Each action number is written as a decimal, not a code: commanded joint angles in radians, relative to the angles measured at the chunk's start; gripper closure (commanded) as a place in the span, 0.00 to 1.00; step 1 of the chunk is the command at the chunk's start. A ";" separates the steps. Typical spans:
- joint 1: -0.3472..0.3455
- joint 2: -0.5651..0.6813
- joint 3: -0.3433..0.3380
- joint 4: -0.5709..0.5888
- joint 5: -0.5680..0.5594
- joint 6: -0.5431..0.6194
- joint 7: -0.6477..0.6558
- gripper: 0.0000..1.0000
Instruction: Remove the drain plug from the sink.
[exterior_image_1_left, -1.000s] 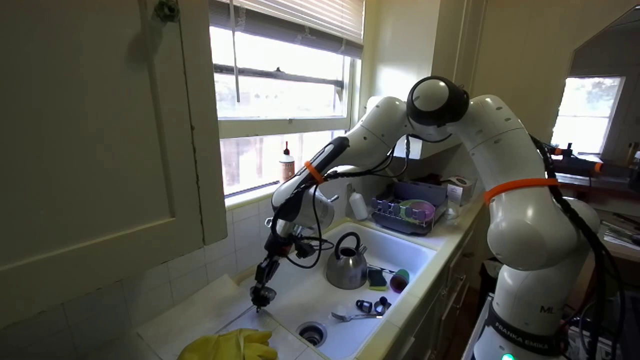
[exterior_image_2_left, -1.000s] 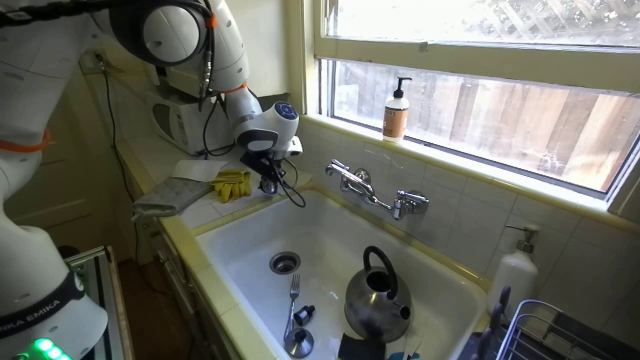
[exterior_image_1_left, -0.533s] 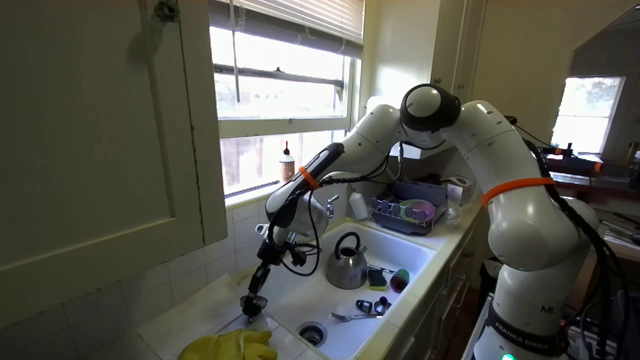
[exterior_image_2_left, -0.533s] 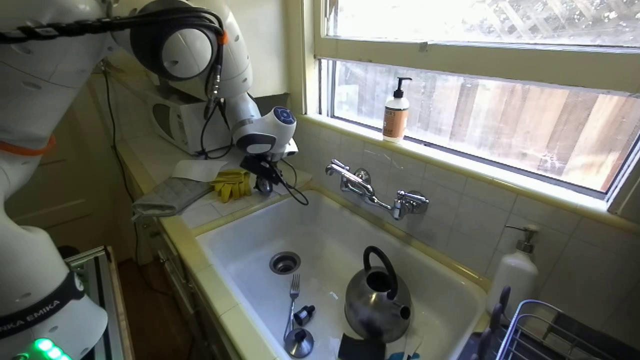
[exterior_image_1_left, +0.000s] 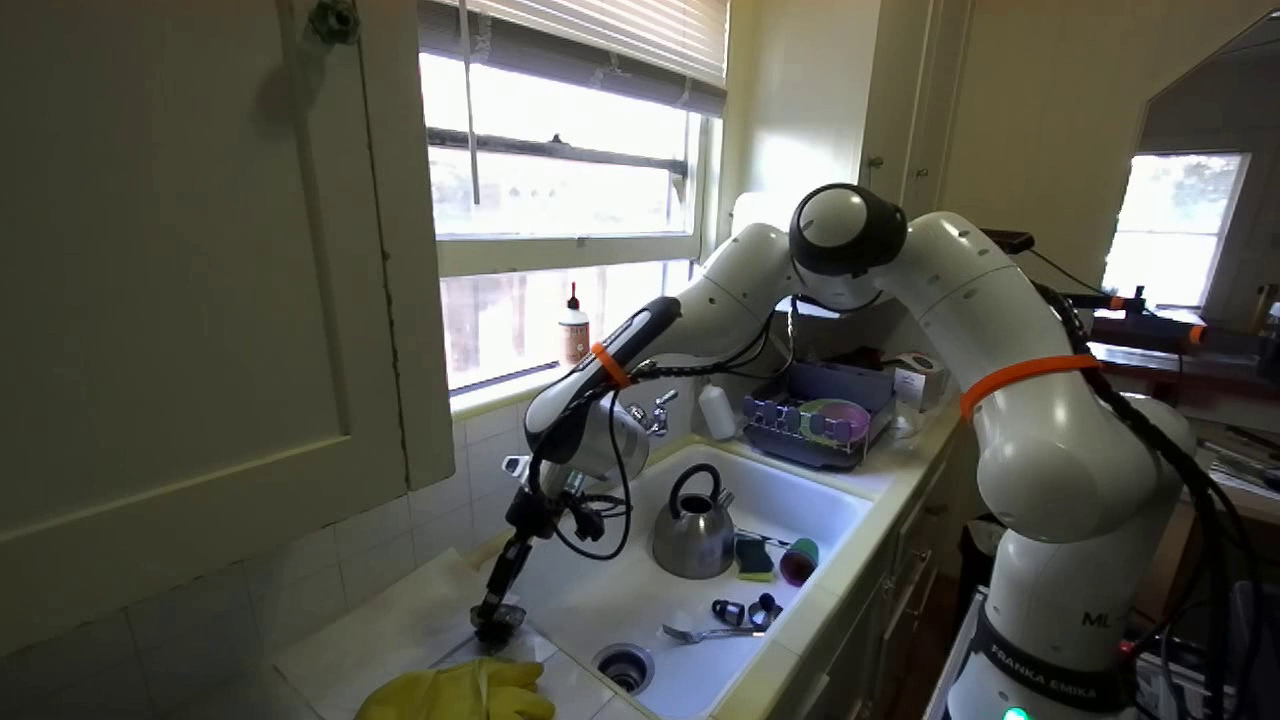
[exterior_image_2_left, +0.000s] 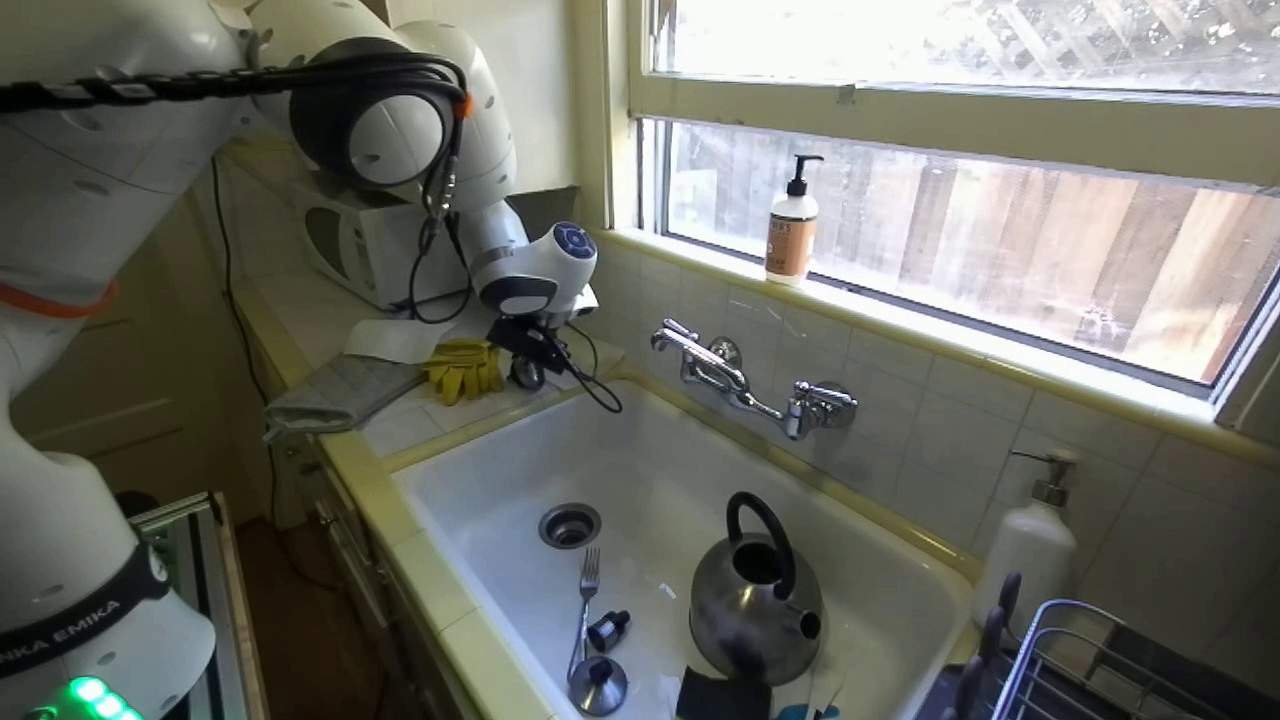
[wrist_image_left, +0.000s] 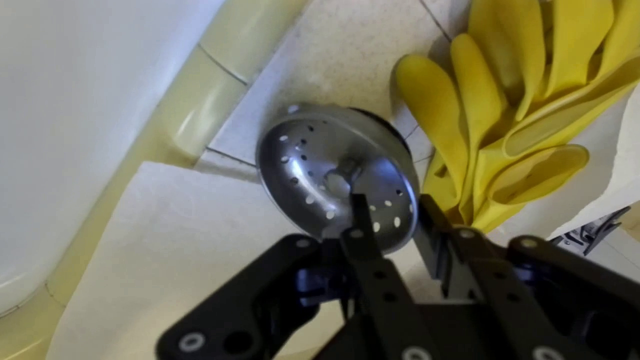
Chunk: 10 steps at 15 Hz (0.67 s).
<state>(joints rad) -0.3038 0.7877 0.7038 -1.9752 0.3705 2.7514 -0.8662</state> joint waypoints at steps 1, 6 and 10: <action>-0.009 0.030 0.018 0.027 -0.008 0.005 -0.018 0.38; -0.030 0.025 0.041 0.025 0.003 0.005 -0.017 0.03; -0.070 0.003 0.074 0.002 0.029 0.014 -0.001 0.00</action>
<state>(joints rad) -0.3333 0.8017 0.7442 -1.9492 0.3756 2.7514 -0.8679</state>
